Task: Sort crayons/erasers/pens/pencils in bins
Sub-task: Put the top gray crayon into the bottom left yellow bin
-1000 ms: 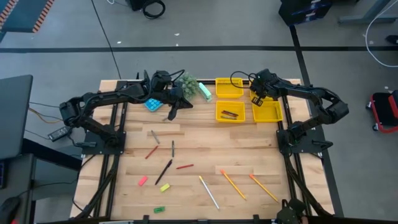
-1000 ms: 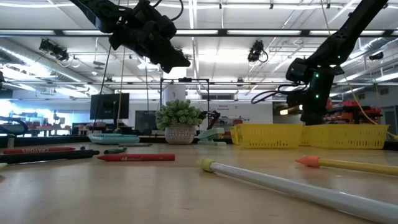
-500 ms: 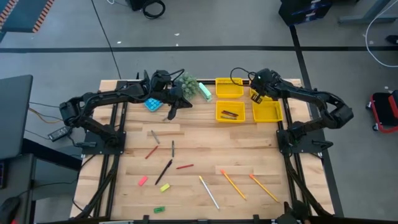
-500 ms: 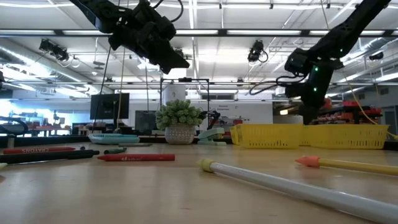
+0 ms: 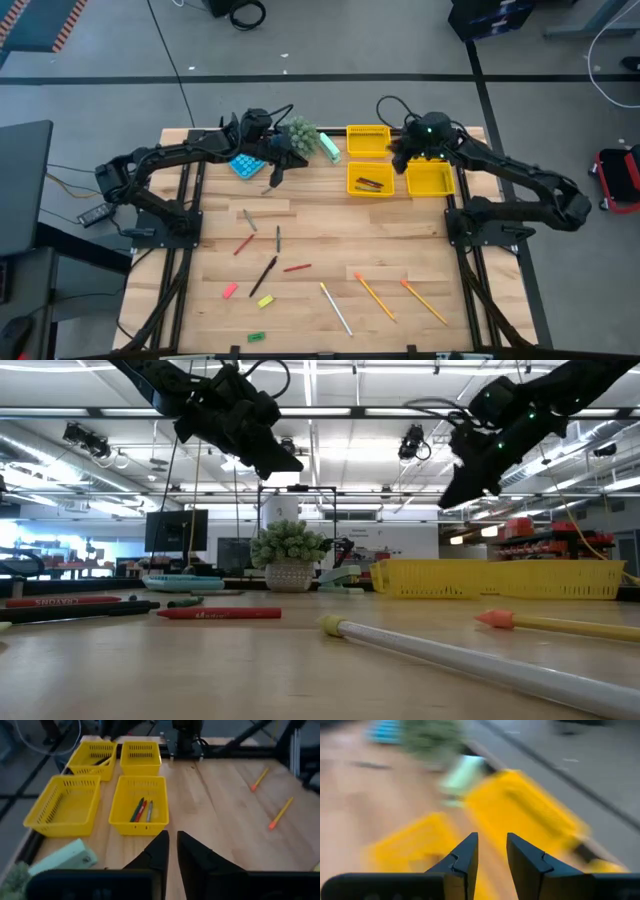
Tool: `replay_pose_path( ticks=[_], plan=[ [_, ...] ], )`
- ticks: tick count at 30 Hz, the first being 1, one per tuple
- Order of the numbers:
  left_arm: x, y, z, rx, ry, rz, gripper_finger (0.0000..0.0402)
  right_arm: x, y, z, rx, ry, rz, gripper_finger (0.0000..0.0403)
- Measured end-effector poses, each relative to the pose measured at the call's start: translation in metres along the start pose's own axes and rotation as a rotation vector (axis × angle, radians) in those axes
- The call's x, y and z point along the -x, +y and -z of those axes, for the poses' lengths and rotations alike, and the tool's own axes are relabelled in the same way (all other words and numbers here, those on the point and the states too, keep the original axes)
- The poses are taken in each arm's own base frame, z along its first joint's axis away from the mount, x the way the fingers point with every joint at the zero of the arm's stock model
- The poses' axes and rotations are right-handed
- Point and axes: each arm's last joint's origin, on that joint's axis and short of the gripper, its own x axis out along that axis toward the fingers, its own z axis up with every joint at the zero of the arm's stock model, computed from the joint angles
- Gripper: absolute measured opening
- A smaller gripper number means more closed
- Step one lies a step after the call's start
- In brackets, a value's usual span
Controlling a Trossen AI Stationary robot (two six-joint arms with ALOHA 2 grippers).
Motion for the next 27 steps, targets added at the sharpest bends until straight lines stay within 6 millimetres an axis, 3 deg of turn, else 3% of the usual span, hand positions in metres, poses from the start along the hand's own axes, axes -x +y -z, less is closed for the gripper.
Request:
replay_pose_path(
  ticks=[6, 13, 19, 27],
  plan=[
    [-0.003, -0.006, -0.001, -0.125, 0.001, 0.019, 0.0073, -0.017, 0.039, 0.004, 0.025, 0.059, -0.236, 0.0108],
    [-0.009, -0.018, 0.003, 0.048, 0.071, 0.073, 0.0113, -0.037, 0.094, 0.003, 0.173, -0.021, -0.402, 0.0108],
    [-0.010, -0.030, 0.017, 0.153, 0.232, 0.089, 0.0164, -0.035, 0.115, 0.003, 0.217, -0.087, -0.345, 0.0111],
    [-0.019, -0.046, 0.012, 0.114, 0.242, 0.104, 0.0202, -0.038, 0.140, 0.007, 0.200, -0.123, -0.360, 0.0110]
  ],
)
